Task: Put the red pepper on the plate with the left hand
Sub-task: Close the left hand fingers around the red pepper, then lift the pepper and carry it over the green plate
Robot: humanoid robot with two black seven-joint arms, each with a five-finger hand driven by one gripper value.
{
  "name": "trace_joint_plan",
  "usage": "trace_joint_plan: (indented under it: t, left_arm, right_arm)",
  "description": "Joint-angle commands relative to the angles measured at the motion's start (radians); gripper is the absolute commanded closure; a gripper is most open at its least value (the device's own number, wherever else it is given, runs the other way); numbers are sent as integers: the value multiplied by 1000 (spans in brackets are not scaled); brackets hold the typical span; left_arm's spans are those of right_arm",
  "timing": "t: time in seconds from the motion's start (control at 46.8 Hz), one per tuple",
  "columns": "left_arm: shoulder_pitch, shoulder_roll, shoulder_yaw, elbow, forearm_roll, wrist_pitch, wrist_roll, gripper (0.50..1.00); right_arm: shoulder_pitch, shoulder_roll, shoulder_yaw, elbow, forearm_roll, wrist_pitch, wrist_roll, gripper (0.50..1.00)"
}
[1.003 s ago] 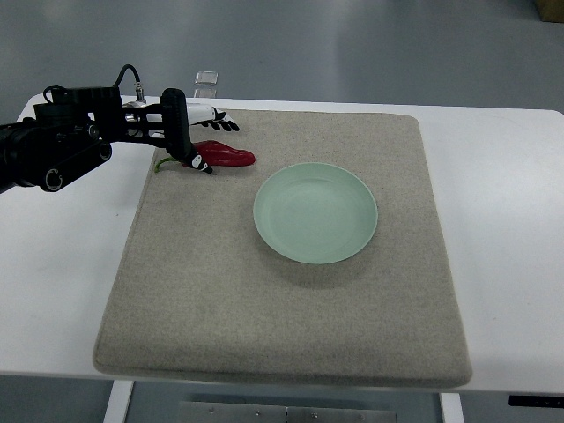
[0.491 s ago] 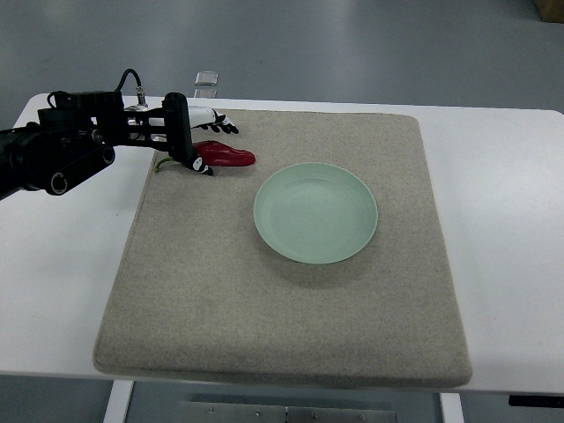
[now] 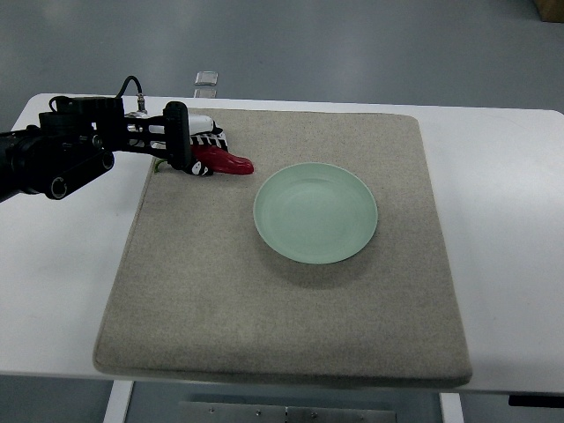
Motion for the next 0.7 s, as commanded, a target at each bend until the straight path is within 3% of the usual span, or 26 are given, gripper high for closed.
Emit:
trace_joint_plan:
  t: [0.0,0.683]
  left_arm:
    - [-1,0,-1,0,0,0,2,1000]
    - [-17,-3,-99,-6,-23,21,3,1000]
  right_arm:
    - [0,0,0,0,0,0,0,568]
    - [0,0,0,0,0,0,0,568]
